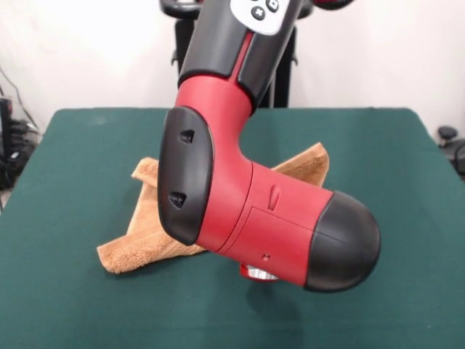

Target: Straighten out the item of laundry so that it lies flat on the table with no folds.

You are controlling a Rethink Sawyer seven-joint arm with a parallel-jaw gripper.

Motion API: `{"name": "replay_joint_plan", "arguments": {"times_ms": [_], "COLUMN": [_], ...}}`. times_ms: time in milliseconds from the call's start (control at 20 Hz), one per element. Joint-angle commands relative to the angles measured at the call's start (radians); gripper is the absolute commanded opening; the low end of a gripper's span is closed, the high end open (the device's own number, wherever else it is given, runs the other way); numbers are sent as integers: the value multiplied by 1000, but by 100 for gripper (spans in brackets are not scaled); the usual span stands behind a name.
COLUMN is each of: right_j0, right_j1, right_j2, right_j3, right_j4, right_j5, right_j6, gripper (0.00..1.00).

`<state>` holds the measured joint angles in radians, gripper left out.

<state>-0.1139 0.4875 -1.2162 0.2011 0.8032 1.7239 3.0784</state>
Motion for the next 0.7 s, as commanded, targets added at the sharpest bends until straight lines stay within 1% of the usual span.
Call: {"name": "replay_joint_plan", "arguments": {"times_ms": [50,400,700], "right_j0": [55,51,36], "right_j1": [173,179,183], "right_j2": [-89,-170,-262], "right_j3": [-107,-101,-102], "right_j4": [267,386,512], "right_j5": [-140,-200,-229], "right_j6": [330,327,338], "gripper": [0,0,0]}}
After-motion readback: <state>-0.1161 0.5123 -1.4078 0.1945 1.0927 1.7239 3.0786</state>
